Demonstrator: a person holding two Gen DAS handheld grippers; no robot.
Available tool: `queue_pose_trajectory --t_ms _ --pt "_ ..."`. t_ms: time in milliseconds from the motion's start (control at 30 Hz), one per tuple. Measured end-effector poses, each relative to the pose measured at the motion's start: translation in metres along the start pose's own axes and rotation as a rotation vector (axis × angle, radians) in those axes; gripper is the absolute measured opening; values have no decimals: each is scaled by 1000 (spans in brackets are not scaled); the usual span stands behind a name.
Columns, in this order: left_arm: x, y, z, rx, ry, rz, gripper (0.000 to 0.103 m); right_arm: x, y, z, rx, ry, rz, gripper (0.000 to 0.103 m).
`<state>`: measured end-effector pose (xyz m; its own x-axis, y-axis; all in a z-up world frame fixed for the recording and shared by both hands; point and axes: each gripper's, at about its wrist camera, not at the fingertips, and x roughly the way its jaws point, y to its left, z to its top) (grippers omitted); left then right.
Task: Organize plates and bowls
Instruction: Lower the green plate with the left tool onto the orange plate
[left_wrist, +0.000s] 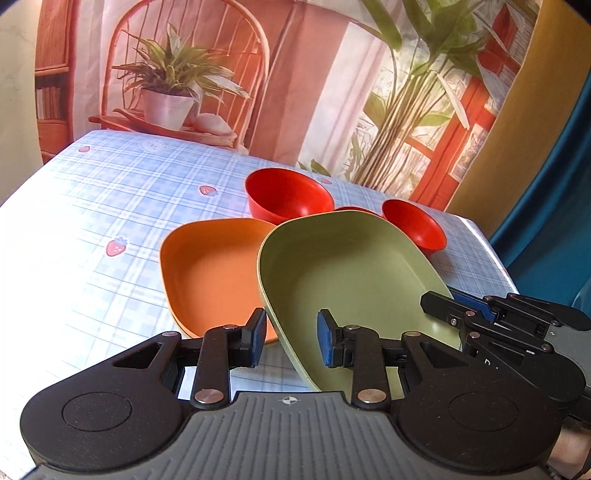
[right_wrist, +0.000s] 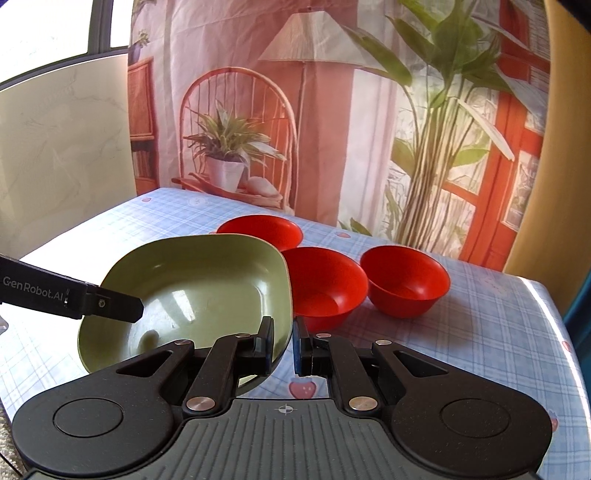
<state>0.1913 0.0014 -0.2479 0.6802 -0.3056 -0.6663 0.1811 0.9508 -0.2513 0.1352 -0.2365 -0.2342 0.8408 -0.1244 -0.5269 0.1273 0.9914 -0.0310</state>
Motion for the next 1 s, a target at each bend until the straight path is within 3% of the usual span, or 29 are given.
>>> queue_pose_trajectory --t_ms 500,1000 --pt "15 35 20 27 -44 82 32 61 28 30 5 67 63 9" --pt "41 49 24 75 -45 124 32 99 47 30 -13 88 33 9"
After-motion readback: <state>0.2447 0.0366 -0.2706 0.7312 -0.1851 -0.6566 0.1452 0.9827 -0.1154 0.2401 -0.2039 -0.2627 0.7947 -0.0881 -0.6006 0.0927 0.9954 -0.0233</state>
